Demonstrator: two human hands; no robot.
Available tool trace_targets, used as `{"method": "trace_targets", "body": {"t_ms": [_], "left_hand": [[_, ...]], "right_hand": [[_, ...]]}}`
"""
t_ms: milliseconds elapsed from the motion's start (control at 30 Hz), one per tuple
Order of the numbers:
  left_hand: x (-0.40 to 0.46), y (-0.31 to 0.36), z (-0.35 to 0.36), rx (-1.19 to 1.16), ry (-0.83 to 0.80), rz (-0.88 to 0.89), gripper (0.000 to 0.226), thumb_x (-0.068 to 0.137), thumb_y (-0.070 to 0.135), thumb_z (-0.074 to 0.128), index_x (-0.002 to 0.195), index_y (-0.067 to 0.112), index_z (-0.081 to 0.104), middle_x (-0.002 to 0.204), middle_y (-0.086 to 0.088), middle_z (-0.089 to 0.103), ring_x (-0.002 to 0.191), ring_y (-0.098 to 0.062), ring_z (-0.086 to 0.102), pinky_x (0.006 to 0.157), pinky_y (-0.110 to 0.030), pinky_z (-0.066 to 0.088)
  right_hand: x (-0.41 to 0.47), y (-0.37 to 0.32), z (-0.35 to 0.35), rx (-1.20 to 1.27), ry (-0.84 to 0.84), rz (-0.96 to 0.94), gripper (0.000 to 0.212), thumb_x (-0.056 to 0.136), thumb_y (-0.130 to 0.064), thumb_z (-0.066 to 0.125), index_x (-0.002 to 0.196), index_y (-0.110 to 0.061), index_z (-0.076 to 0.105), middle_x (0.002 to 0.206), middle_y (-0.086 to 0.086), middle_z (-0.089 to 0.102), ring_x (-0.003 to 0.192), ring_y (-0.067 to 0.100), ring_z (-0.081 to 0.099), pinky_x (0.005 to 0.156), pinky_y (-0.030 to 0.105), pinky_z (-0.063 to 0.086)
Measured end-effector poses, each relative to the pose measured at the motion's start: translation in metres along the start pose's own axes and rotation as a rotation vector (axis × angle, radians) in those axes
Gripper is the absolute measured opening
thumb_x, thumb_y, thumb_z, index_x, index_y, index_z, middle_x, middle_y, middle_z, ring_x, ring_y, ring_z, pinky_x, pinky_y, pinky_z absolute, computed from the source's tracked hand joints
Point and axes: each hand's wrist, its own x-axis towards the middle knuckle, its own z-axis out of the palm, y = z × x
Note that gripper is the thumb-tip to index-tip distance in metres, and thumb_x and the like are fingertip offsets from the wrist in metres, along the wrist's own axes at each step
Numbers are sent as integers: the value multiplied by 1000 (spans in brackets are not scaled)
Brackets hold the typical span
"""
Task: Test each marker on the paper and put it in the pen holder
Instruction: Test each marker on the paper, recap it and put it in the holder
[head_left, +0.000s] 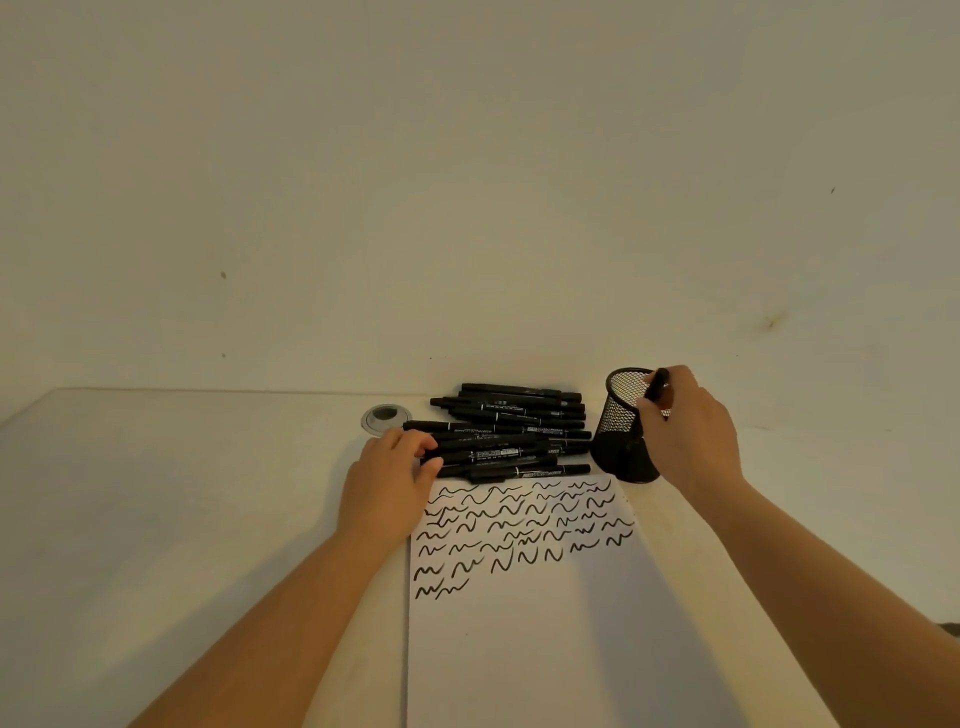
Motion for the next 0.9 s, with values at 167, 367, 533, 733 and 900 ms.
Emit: {"method": "trace_targets", "body": {"t_ms": [167,367,533,733,900], "left_hand": [[2,-2,0,-9,-18,-2,16,88,37,52,101,29,58,99,7,58,94,-11,51,77,-28,44],[5,-3,0,56,-89,-24,27,88,44,49,108,30,61,103,5,60,98,-14,51,81,-29,43],[4,-4,1,81,-74,-28,27,91,43,45,106,28,62,102,4,61,97,-16,51,81,-31,41],[4,-5,-5,-117,16,-80,20,92,34,47,96,23,63,91,3,59,85,-15,53,72,-27,40],[-6,4,-20,-318,54,-66,15,93,26,47,91,21,61,90,5,54,80,-6,50,65,-10,33]], "right_hand": [[1,-2,3,-17,-24,16,32,93,-20,49,120,-5,43,107,21,64,94,39,58,80,47,48],[-1,-3,3,-8,-28,39,33,91,-23,50,118,-5,44,108,20,62,95,38,56,81,49,47],[-6,-1,2,69,-1,18,35,88,-19,55,120,-10,46,115,9,59,105,30,51,85,43,44],[-28,-12,-9,84,367,-238,39,77,-4,62,114,-3,52,116,17,54,106,35,45,87,38,35],[-62,-39,-10,253,119,-348,13,86,-8,56,92,-19,60,85,-6,61,81,13,52,70,22,37]]}}
